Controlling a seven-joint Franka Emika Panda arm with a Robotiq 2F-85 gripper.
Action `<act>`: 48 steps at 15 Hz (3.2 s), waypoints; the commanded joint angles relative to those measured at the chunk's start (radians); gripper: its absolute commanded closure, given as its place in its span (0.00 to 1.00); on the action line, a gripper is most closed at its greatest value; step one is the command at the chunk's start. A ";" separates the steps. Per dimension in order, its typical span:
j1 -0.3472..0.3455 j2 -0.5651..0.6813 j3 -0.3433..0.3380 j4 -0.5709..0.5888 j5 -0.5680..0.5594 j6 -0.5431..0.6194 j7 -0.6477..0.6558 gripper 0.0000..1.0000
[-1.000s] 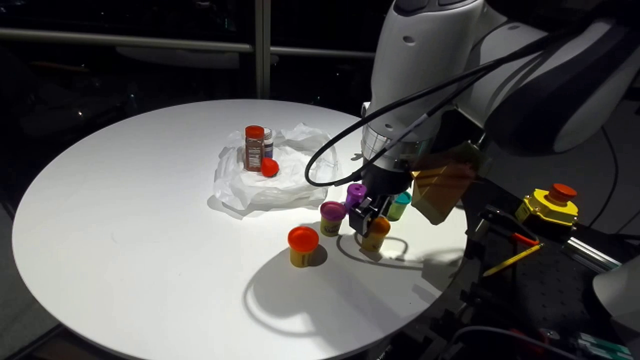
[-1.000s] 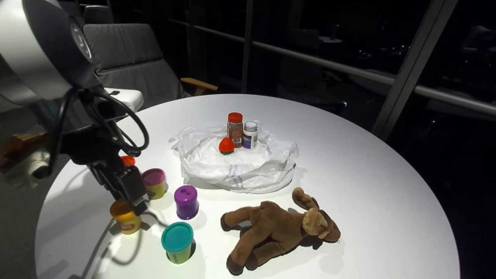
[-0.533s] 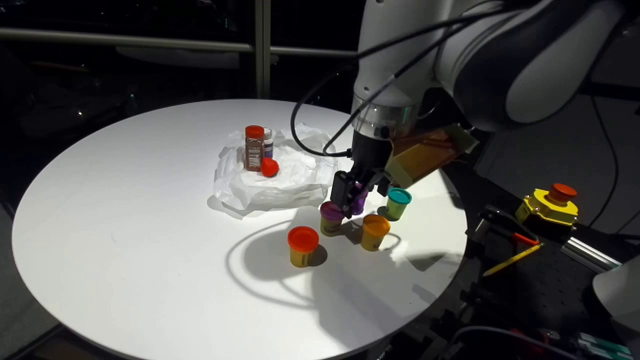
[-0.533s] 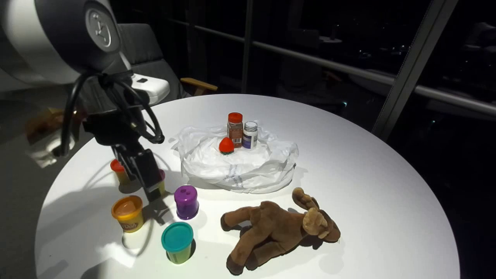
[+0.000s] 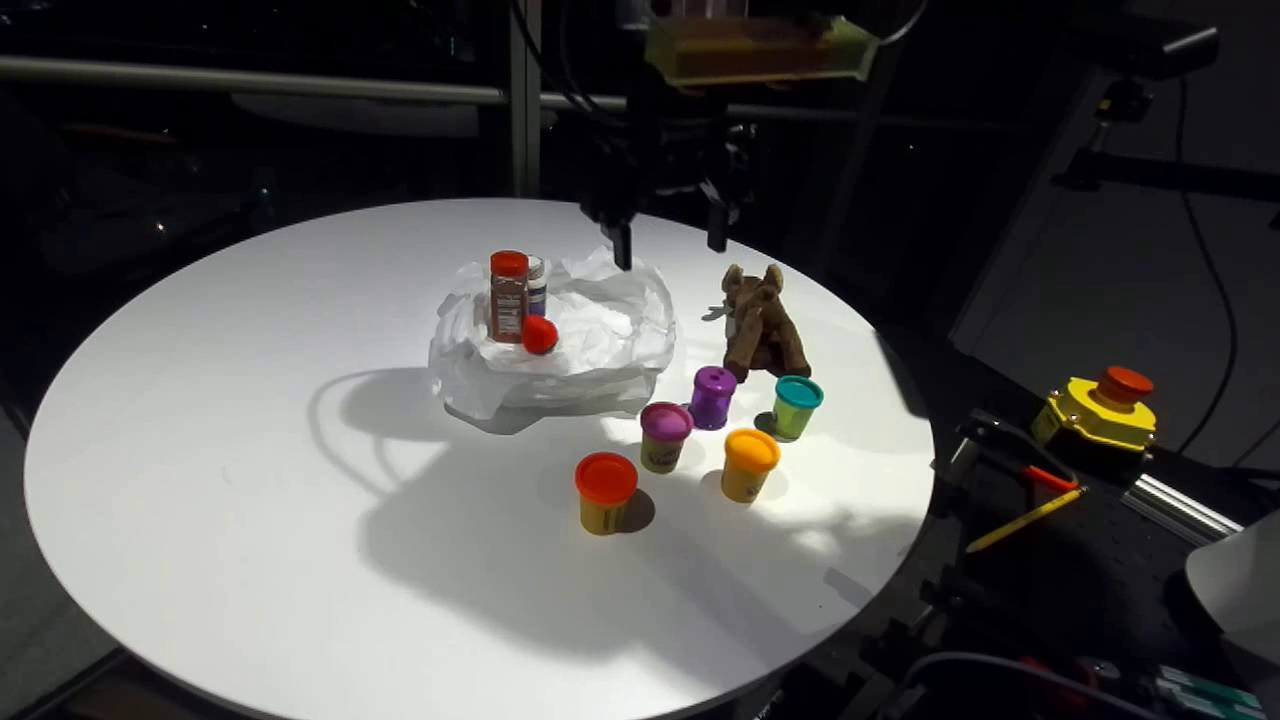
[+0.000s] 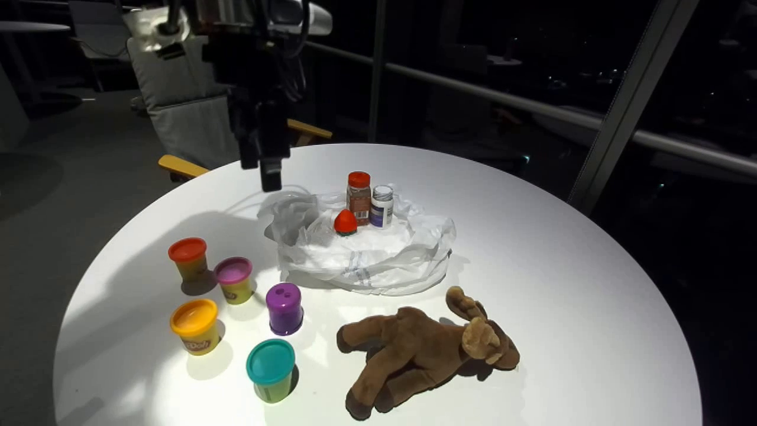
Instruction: Remove the objects from the plastic
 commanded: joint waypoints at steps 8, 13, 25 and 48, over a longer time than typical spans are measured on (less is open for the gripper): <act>0.082 0.400 -0.102 0.565 0.087 -0.051 0.014 0.00; 0.106 0.554 -0.142 0.718 0.103 -0.034 0.024 0.00; 0.130 0.719 -0.221 0.896 0.086 -0.029 0.074 0.27; 0.286 0.162 -0.161 0.279 -0.117 -0.025 0.059 0.75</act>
